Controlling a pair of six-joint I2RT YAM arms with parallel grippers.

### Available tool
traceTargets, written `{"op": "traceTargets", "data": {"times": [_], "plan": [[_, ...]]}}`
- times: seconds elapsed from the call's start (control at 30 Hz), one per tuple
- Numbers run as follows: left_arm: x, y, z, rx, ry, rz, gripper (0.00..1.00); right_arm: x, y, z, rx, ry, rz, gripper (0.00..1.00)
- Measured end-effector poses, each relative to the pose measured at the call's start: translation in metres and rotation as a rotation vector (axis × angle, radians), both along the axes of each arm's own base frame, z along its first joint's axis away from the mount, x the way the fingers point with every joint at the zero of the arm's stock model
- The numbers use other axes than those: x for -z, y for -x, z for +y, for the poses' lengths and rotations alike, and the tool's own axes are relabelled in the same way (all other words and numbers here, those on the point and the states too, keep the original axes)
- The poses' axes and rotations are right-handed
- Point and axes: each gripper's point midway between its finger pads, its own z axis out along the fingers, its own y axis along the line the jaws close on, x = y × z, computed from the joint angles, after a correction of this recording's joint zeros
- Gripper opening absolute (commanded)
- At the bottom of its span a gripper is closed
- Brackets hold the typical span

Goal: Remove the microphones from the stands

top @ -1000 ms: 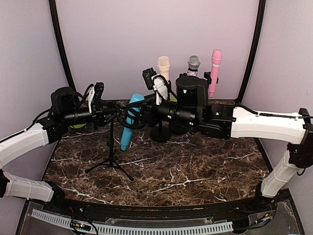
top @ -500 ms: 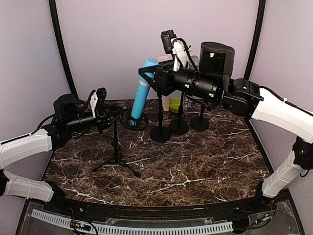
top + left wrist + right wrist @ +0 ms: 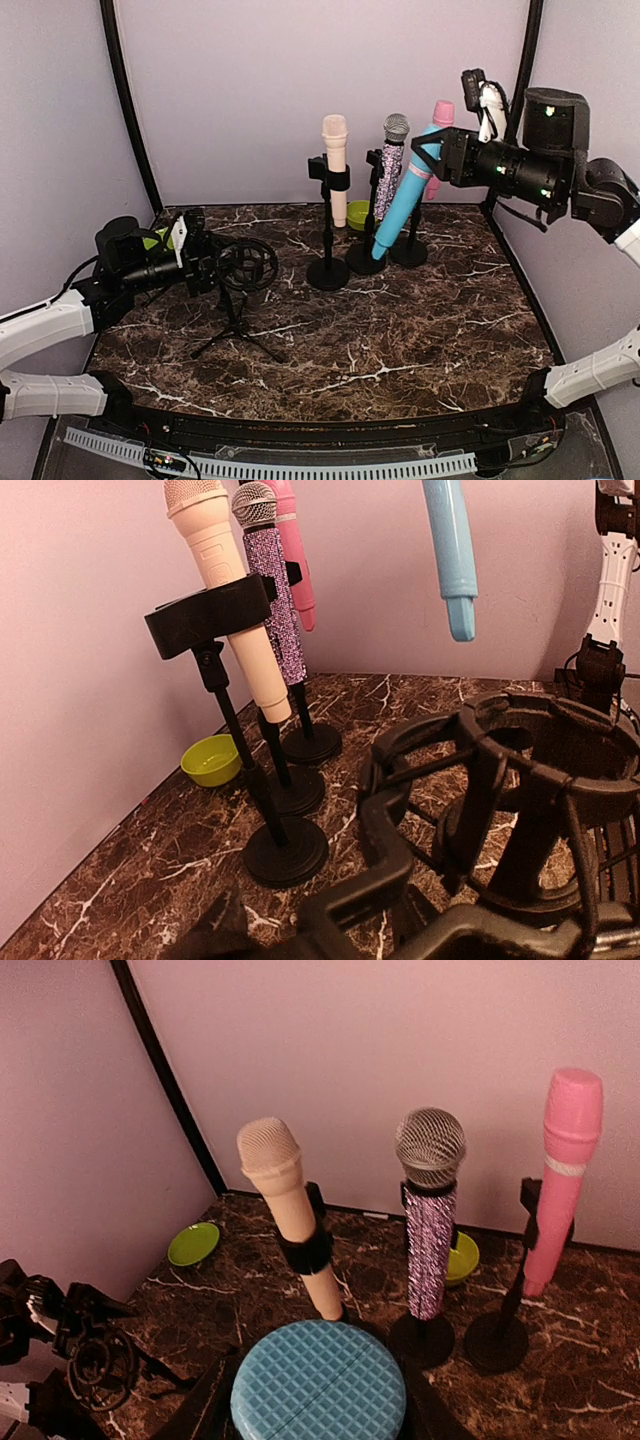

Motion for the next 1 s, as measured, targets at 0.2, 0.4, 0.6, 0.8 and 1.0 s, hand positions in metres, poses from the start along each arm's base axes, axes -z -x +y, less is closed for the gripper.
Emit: {"op": "traceTargets", "data": {"times": [0.2, 0.4, 0.6, 0.8, 1.0], "plan": [[0.005, 0.008, 0.002, 0.019, -0.026, 0.005, 0.81, 0.114, -0.032, -0.073, 0.247, 0.136, 0.239, 0.00], [0.015, 0.015, 0.001, 0.049, -0.074, 0.055, 0.81, 0.211, -0.066, -0.104, 0.367, 0.265, 0.463, 0.00], [0.010, 0.021, 0.000, 0.081, -0.090, 0.082, 0.67, 0.279, -0.104, -0.127, 0.440, 0.322, 0.619, 0.00], [0.009, 0.025, -0.002, 0.105, -0.087, 0.098, 0.64, 0.305, -0.133, -0.139, 0.486, 0.307, 0.648, 0.00], [0.009, 0.028, -0.003, 0.122, -0.082, 0.106, 0.64, 0.334, -0.152, -0.147, 0.523, 0.338, 0.672, 0.00]]}}
